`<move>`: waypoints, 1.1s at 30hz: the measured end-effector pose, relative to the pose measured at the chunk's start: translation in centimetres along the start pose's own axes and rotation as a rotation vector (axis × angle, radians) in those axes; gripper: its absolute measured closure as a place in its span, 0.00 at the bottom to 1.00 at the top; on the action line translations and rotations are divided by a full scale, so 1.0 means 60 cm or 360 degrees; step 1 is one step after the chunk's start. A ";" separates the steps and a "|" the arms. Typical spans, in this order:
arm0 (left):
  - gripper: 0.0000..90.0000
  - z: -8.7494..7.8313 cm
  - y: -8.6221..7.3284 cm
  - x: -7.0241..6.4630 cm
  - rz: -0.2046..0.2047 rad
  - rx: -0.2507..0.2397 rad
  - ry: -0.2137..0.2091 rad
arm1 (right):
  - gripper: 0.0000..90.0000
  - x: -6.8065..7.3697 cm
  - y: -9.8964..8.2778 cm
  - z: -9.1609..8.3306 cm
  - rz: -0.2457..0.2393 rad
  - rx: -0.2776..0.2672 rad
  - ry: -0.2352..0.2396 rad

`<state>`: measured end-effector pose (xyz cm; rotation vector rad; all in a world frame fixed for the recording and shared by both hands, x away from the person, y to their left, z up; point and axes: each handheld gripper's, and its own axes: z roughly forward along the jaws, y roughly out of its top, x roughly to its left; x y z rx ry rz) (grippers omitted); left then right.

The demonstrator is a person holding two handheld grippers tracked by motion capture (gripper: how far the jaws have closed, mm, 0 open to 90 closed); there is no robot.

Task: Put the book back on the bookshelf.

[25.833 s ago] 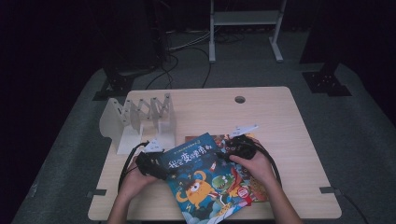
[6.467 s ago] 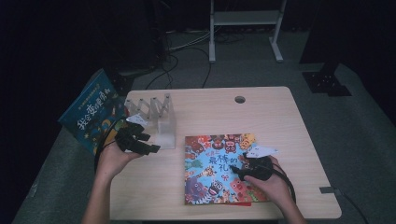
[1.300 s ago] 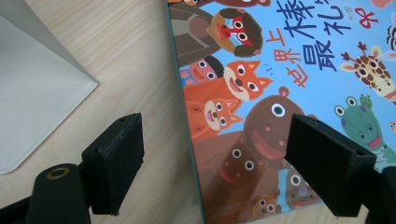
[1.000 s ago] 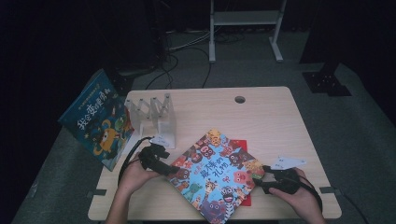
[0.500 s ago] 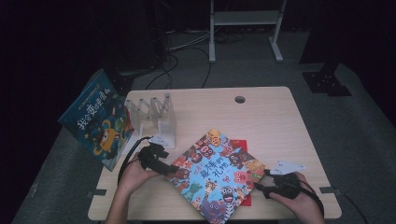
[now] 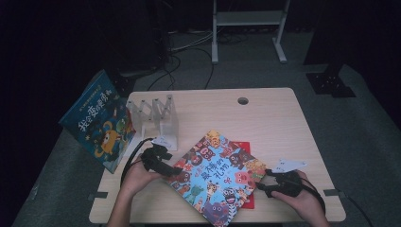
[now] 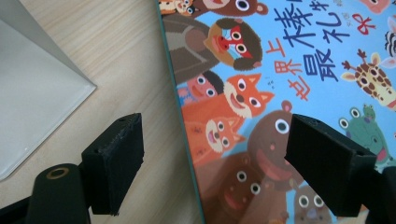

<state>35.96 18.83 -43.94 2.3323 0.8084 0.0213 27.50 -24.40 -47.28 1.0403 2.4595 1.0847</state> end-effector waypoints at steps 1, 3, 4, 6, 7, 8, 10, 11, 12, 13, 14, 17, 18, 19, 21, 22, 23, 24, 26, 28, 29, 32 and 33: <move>0.20 0.001 0.000 0.002 -0.0005 -0.0003 -0.0007 | 0.38 -0.001 0.002 0.002 0.0000 0.0001 0.0005; 0.18 0.003 -0.001 0.005 -0.0023 -0.0019 -0.0020 | 0.38 -0.002 0.006 0.006 -0.0007 0.0000 0.0008; 0.18 0.004 -0.001 0.006 -0.0030 -0.0026 -0.0025 | 0.38 -0.002 0.008 0.008 -0.0005 0.0003 0.0012; 0.16 0.006 -0.001 0.007 -0.0037 -0.0032 -0.0028 | 0.38 -0.002 0.013 0.012 -0.0016 0.0008 0.0016; 0.16 0.007 -0.001 0.009 -0.0037 -0.0035 -0.0031 | 0.38 -0.003 0.015 0.014 -0.0028 0.0009 0.0016; 0.15 0.008 -0.001 0.010 -0.0046 -0.0039 -0.0025 | 0.38 -0.003 0.017 0.015 -0.0028 0.0010 0.0019; 0.13 0.010 -0.001 0.012 -0.0052 -0.0044 -0.0027 | 0.38 -0.003 0.021 0.018 -0.0037 0.0014 0.0018; 0.13 0.012 -0.001 0.014 -0.0053 -0.0045 -0.0033 | 0.38 -0.003 0.022 0.020 -0.0042 0.0017 0.0019; 0.13 0.014 -0.001 0.015 -0.0055 -0.0044 -0.0035 | 0.38 -0.002 0.024 0.021 -0.0042 0.0015 0.0020; 0.12 0.017 -0.001 0.015 -0.0068 -0.0052 -0.0038 | 0.38 -0.002 0.025 0.022 -0.0048 0.0017 0.0021; 0.12 0.019 -0.001 0.017 -0.0068 -0.0039 -0.0043 | 0.38 -0.002 0.026 0.023 -0.0047 0.0019 0.0022; 0.11 0.028 -0.001 0.020 -0.0081 -0.0024 -0.0063 | 0.38 -0.001 0.030 0.026 -0.0063 0.0022 0.0024; 0.11 0.032 -0.001 0.021 -0.0086 -0.0025 -0.0069 | 0.38 -0.001 0.032 0.027 -0.0077 0.0027 0.0025; 0.11 0.034 -0.001 0.021 -0.0087 -0.0020 -0.0074 | 0.38 -0.001 0.033 0.028 -0.0083 0.0031 0.0025; 0.11 0.038 0.001 0.022 -0.0087 -0.0022 -0.0079 | 0.38 0.000 0.036 0.031 -0.0088 0.0030 0.0029; 0.10 0.040 0.002 0.023 -0.0092 -0.0019 -0.0077 | 0.38 0.001 0.037 0.032 -0.0089 0.0030 0.0031; 0.10 0.042 0.003 0.024 -0.0092 -0.0015 -0.0077 | 0.38 0.001 0.037 0.033 -0.0097 0.0026 0.0035; 0.10 0.044 0.003 0.025 -0.0099 -0.0008 -0.0080 | 0.38 0.001 0.038 0.034 -0.0094 0.0027 0.0039; 0.10 0.048 0.004 0.026 -0.0102 -0.0002 -0.0080 | 0.38 0.002 0.040 0.036 -0.0098 0.0025 0.0042; 0.09 0.053 0.006 0.028 -0.0106 0.0001 -0.0093 | 0.38 0.003 0.042 0.038 -0.0097 0.0024 0.0045; 0.08 0.054 0.007 0.029 -0.0108 0.0006 -0.0090 | 0.39 0.004 0.043 0.039 -0.0097 0.0026 0.0046; 0.06 0.059 0.010 0.032 -0.0114 0.0001 -0.0095 | 0.39 0.005 0.046 0.042 -0.0114 0.0025 0.0049; 0.05 0.060 0.010 0.033 -0.0117 0.0008 -0.0096 | 0.39 0.005 0.046 0.042 -0.0122 0.0026 0.0050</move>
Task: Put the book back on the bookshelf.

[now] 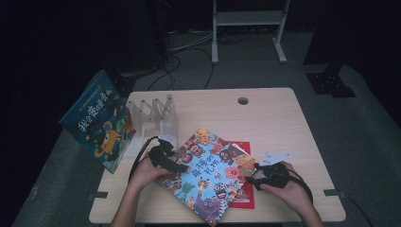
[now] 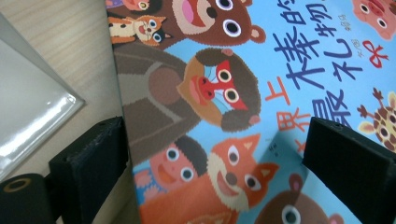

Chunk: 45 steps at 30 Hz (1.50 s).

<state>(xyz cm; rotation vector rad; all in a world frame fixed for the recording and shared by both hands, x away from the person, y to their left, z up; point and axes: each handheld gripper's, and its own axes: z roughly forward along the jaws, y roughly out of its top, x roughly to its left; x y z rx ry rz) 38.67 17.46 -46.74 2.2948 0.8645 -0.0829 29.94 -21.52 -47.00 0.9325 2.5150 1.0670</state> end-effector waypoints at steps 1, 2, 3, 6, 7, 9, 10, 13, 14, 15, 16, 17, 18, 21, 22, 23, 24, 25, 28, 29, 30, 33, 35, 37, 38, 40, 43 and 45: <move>0.04 0.002 0.001 0.001 0.0003 -0.0005 -0.0004 | 0.39 0.000 0.001 0.001 0.0000 0.0004 0.0000; 0.03 0.003 0.001 0.001 0.0003 0.0003 -0.0006 | 0.39 0.001 0.002 0.001 0.0006 0.0010 0.0002; 0.02 0.004 0.002 0.002 -0.0006 0.0006 -0.0004 | 0.39 0.001 0.003 0.002 -0.0004 0.0009 0.0003; 0.00 0.006 0.003 0.004 -0.0017 0.0015 -0.0007 | 0.39 0.003 0.007 0.005 -0.0008 0.0009 0.0008; 0.00 0.006 0.003 0.004 -0.0023 0.0018 -0.0006 | 0.39 0.003 0.007 0.005 -0.0011 0.0011 0.0010; 0.00 0.006 0.003 0.006 -0.0040 0.0027 -0.0009 | 0.39 0.004 0.009 0.007 -0.0011 0.0010 0.0010; 0.00 0.005 0.002 0.007 -0.0049 0.0026 -0.0013 | 0.39 0.004 0.009 0.008 -0.0008 0.0010 0.0011; 0.00 0.001 -0.001 0.010 -0.0055 0.0034 -0.0005 | 0.39 0.006 0.012 0.012 -0.0005 0.0003 0.0016; 0.00 0.000 -0.002 0.011 -0.0051 0.0036 -0.0005 | 0.39 0.006 0.013 0.013 -0.0004 0.0003 0.0021; 0.00 0.000 -0.002 0.012 -0.0055 0.0036 -0.0005 | 0.39 0.006 0.013 0.014 0.0002 -0.0002 0.0024; 0.00 0.000 -0.003 0.014 -0.0057 0.0026 -0.0008 | 0.39 0.007 0.014 0.015 0.0010 -0.0001 0.0026; 0.00 0.000 -0.004 0.015 -0.0066 0.0026 -0.0014 | 0.39 0.007 0.014 0.016 0.0011 -0.0003 0.0027; 0.00 0.000 -0.005 0.015 -0.0067 0.0026 -0.0019 | 0.39 0.007 0.015 0.016 0.0008 -0.0003 0.0027; 0.00 0.002 -0.005 0.016 -0.0086 0.0027 -0.0034 | 0.39 0.007 0.015 0.016 0.0011 -0.0003 0.0026; 0.00 0.002 -0.005 0.016 -0.0086 0.0030 -0.0037 | 0.39 0.008 0.015 0.016 0.0013 -0.0004 0.0026; 0.00 0.002 -0.005 0.017 -0.0088 0.0030 -0.0042 | 0.39 0.008 0.015 0.016 0.0012 -0.0003 0.0025; 0.00 0.003 -0.005 0.018 -0.0091 0.0031 -0.0049 | 0.39 0.008 0.014 0.016 0.0013 -0.0003 0.0024; 0.00 0.004 -0.005 0.018 -0.0103 0.0028 -0.0057 | 0.40 0.008 0.014 0.016 0.0014 -0.0004 0.0023; 0.00 0.004 -0.002 0.015 -0.0114 0.0039 -0.0038 | 0.40 0.009 0.014 0.016 0.0010 -0.0008 0.0024; 0.00 0.003 -0.001 0.014 -0.0114 0.0051 -0.0034 | 0.40 0.009 0.014 0.016 0.0011 -0.0008 0.0022; 0.00 0.002 0.000 0.014 -0.0119 0.0055 -0.0032 | 0.40 0.010 0.014 0.016 0.0005 -0.0012 0.0019; 0.00 -0.003 0.000 0.018 -0.0131 0.0033 -0.0070 | 0.40 0.009 0.013 0.017 0.0016 -0.0010 0.0024; 0.00 -0.005 -0.001 0.018 -0.0132 0.0022 -0.0080 | 0.40 0.009 0.013 0.017 0.0032 -0.0010 0.0029; 0.00 -0.008 0.001 0.018 -0.0127 0.0023 -0.0082 | 0.40 0.008 0.013 0.017 0.0034 -0.0011 0.0032; 0.00 -0.010 0.002 0.017 -0.0128 0.0024 -0.0078 | 0.40 0.008 0.013 0.017 0.0033 -0.0010 0.0032; 0.00 -0.013 0.005 0.014 -0.0124 0.0020 -0.0073 | 0.40 0.007 0.013 0.018 0.0031 -0.0012 0.0033; 0.00 -0.022 0.008 0.011 -0.0119 -0.0012 -0.0089 | 0.40 0.007 0.012 0.017 0.0034 -0.0011 0.0037; 0.00 -0.029 0.012 0.008 -0.0104 -0.0005 -0.0082 | 0.40 0.007 0.012 0.017 0.0033 -0.0009 0.0037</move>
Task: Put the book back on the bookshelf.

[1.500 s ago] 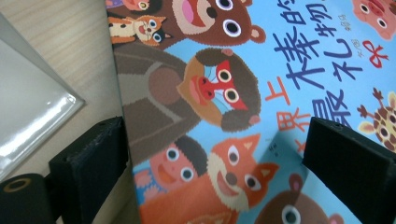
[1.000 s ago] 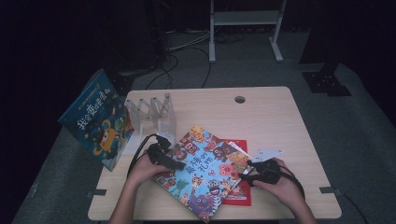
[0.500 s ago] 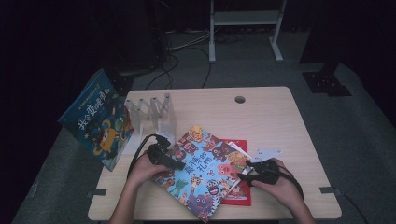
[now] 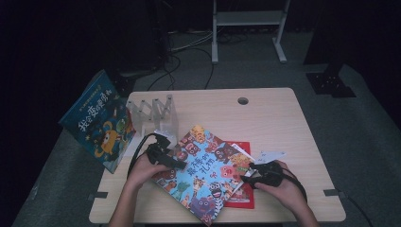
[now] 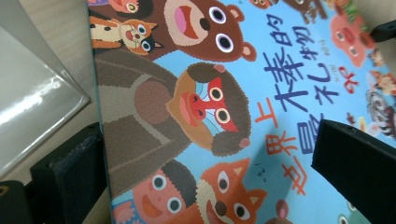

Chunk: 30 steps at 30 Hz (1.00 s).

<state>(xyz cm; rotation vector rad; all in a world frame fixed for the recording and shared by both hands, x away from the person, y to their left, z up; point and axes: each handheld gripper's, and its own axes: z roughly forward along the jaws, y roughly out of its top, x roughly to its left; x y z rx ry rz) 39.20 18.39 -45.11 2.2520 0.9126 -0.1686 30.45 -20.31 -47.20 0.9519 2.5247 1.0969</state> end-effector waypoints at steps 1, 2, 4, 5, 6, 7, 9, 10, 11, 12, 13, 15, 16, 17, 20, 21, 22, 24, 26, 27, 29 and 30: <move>0.00 -0.003 0.002 -0.002 0.0009 0.0006 0.0006 | 0.40 0.000 0.000 0.000 0.0007 -0.0002 0.0003; 0.00 -0.007 0.005 -0.005 0.0020 0.0014 0.0008 | 0.40 0.000 0.000 0.001 0.0005 -0.0004 0.0005; 0.00 -0.015 0.011 -0.010 0.0041 0.0017 0.0014 | 0.39 0.000 0.000 0.001 0.0007 -0.0001 0.0006; 0.02 -0.020 0.013 -0.012 0.0050 0.0008 0.0021 | 0.39 0.000 0.000 0.001 0.0008 0.0000 0.0007; 0.04 -0.026 0.015 -0.014 0.0052 -0.0005 0.0010 | 0.39 0.000 0.000 0.000 0.0008 0.0001 0.0007; 0.05 -0.029 0.017 -0.015 0.0056 -0.0008 0.0008 | 0.40 0.000 0.000 0.000 0.0006 0.0000 0.0006; 0.05 -0.036 0.020 -0.019 0.0072 0.0000 0.0008 | 0.40 0.000 -0.001 0.000 0.0018 -0.0003 0.0010; 0.05 -0.038 0.021 -0.021 0.0081 0.0010 0.0011 | 0.40 0.000 -0.001 0.001 0.0019 -0.0004 0.0012; 0.06 -0.040 0.023 -0.023 0.0091 0.0018 0.0016 | 0.40 -0.001 -0.001 0.001 0.0014 -0.0002 0.0012; 0.06 -0.042 0.025 -0.025 0.0099 0.0019 0.0017 | 0.40 -0.001 0.000 0.001 0.0007 0.0004 0.0011; 0.06 -0.044 0.027 -0.027 0.0110 0.0019 0.0018 | 0.40 -0.001 0.000 0.001 0.0008 0.0005 0.0011; 0.06 -0.049 0.031 -0.030 0.0128 0.0014 0.0025 | 0.40 0.000 0.000 0.001 0.0012 0.0006 0.0011; 0.07 -0.052 0.033 -0.031 0.0133 0.0011 0.0026 | 0.40 0.000 0.000 0.001 0.0013 0.0005 0.0011; 0.07 -0.055 0.036 -0.033 0.0138 0.0001 0.0029 | 0.40 0.001 0.000 0.002 0.0018 0.0000 0.0011; 0.07 -0.065 0.046 -0.036 0.0169 0.0009 0.0041 | 0.39 0.005 0.001 0.004 0.0011 -0.0013 0.0003; 0.07 -0.069 0.050 -0.037 0.0176 0.0012 0.0044 | 0.39 0.005 0.001 0.006 -0.0001 -0.0014 -0.0001; 0.07 -0.073 0.054 -0.039 0.0182 0.0010 0.0049 | 0.39 0.007 0.002 0.007 -0.0004 -0.0011 -0.0004; 0.10 -0.082 0.062 -0.042 0.0198 0.0004 0.0057 | 0.39 0.009 0.003 0.009 -0.0013 -0.0016 -0.0011; 0.10 -0.088 0.068 -0.044 0.0208 0.0009 0.0065 | 0.38 0.012 0.004 0.011 -0.0011 -0.0019 -0.0019; 0.12 -0.092 0.071 -0.045 0.0217 0.0010 0.0068 | 0.38 0.012 0.004 0.012 -0.0021 -0.0026 -0.0024; 0.14 -0.101 0.079 -0.046 0.0234 0.0005 0.0048 | 0.38 0.014 0.004 0.014 -0.0017 -0.0032 -0.0032; 0.16 -0.104 0.082 -0.047 0.0239 0.0001 0.0041 | 0.38 0.015 0.005 0.014 -0.0016 -0.0033 -0.0034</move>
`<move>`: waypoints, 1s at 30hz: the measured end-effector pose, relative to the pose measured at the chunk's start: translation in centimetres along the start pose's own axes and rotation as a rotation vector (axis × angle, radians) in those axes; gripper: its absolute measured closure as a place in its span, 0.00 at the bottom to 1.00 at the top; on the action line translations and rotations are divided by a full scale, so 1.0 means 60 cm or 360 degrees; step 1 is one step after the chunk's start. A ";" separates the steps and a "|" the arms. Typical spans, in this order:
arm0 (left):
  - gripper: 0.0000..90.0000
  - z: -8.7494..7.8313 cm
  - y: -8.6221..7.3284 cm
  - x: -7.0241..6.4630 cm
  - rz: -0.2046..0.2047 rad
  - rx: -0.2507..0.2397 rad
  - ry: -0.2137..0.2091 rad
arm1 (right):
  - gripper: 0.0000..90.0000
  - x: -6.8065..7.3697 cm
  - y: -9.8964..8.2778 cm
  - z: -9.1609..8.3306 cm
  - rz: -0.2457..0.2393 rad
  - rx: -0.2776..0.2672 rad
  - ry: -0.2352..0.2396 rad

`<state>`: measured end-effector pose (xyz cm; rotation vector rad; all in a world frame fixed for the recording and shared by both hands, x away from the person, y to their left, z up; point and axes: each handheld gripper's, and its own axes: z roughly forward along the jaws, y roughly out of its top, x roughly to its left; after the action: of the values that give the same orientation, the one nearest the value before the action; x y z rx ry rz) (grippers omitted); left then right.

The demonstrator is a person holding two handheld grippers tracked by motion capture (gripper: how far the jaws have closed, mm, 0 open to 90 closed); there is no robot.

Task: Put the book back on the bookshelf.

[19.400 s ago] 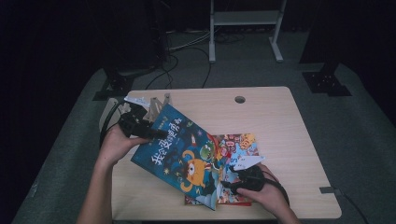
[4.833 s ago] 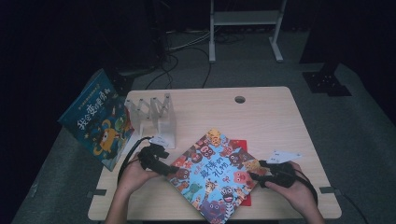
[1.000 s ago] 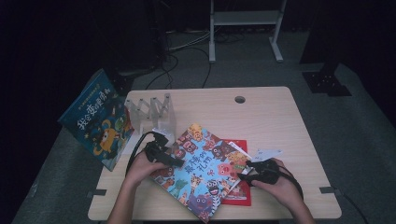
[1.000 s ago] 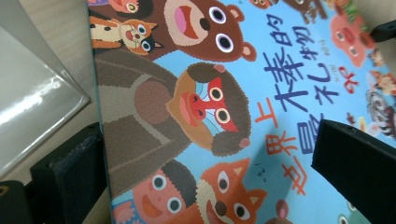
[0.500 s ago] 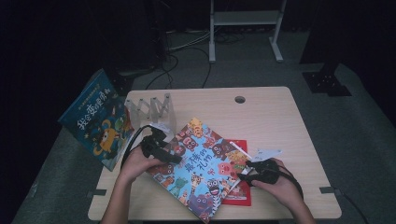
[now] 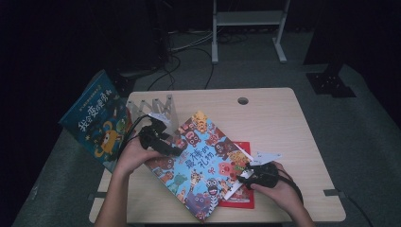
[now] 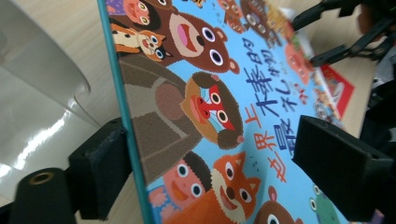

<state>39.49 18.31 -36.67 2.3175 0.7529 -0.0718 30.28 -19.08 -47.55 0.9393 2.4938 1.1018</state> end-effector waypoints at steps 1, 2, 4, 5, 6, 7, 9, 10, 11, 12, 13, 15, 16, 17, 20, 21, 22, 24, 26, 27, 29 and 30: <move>0.17 -0.004 0.004 -0.001 0.0008 -0.0003 -0.0002 | 0.38 0.000 0.000 0.000 0.0001 0.0000 -0.0001; 0.18 -0.007 0.008 -0.002 0.0022 -0.0003 0.0001 | 0.37 0.001 0.001 0.001 -0.0004 -0.0003 -0.0003; 0.21 -0.013 0.017 -0.004 0.0044 0.0008 0.0005 | 0.35 0.004 0.002 0.003 -0.0004 0.0002 -0.0005; 0.22 -0.016 0.021 -0.005 0.0054 0.0006 0.0010 | 0.35 0.006 0.003 0.004 0.0005 0.0006 -0.0010; 0.23 -0.019 0.026 -0.006 0.0064 0.0002 0.0011 | 0.35 0.007 0.005 0.005 0.0015 0.0011 -0.0014; 0.25 -0.023 0.031 -0.008 0.0072 -0.0007 0.0017 | 0.34 0.008 0.006 0.006 0.0029 0.0013 -0.0019; 0.27 -0.029 0.039 -0.011 0.0080 -0.0019 0.0024 | 0.34 0.011 0.008 0.008 0.0046 0.0011 -0.0040; 0.29 -0.031 0.042 -0.013 0.0087 -0.0026 0.0029 | 0.34 0.013 0.009 0.010 0.0053 0.0010 -0.0048; 0.29 -0.033 0.046 -0.014 0.0094 -0.0029 0.0033 | 0.34 0.014 0.010 0.011 0.0057 0.0008 -0.0054; 0.30 -0.036 0.049 -0.016 0.0103 -0.0030 0.0038 | 0.34 0.015 0.011 0.012 0.0063 0.0008 -0.0058; 0.32 -0.038 0.053 -0.017 0.0111 -0.0032 0.0039 | 0.34 0.016 0.012 0.013 0.0075 0.0006 -0.0061; 0.36 -0.043 0.059 -0.021 0.0130 -0.0040 0.0039 | 0.34 0.017 0.013 0.015 0.0074 -0.0002 -0.0070; 0.37 -0.045 0.062 -0.024 0.0138 -0.0049 0.0035 | 0.34 0.018 0.014 0.016 0.0074 -0.0003 -0.0073; 0.38 -0.048 0.065 -0.026 0.0149 -0.0055 0.0034 | 0.35 0.019 0.015 0.017 0.0079 -0.0003 -0.0077; 0.43 -0.055 0.074 -0.032 0.0172 -0.0067 0.0045 | 0.37 0.023 0.018 0.020 0.0083 -0.0006 -0.0085; 0.45 -0.057 0.076 -0.034 0.0177 -0.0065 0.0047 | 0.37 0.025 0.018 0.020 0.0090 -0.0009 -0.0086; 0.47 -0.059 0.079 -0.035 0.0185 -0.0060 0.0046 | 0.37 0.025 0.019 0.021 0.0090 -0.0010 -0.0087; 0.50 -0.062 0.084 -0.039 0.0202 -0.0058 0.0045 | 0.37 0.025 0.020 0.022 0.0095 -0.0017 -0.0089; 0.53 -0.062 0.086 -0.041 0.0206 -0.0061 0.0044 | 0.38 0.025 0.020 0.022 0.0096 -0.0012 -0.0094; 0.55 -0.063 0.087 -0.042 0.0203 -0.0066 0.0042 | 0.38 0.026 0.020 0.022 0.0106 -0.0011 -0.0095; 0.57 -0.062 0.088 -0.043 0.0191 -0.0067 0.0043 | 0.39 0.027 0.020 0.022 0.0103 -0.0013 -0.0093; 0.57 -0.062 0.089 -0.043 0.0185 -0.0065 0.0045 | 0.39 0.026 0.020 0.022 0.0103 -0.0014 -0.0093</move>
<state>39.65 16.22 -30.01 2.3227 0.6261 0.0283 30.21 -16.72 -47.54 1.0416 2.4255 1.0877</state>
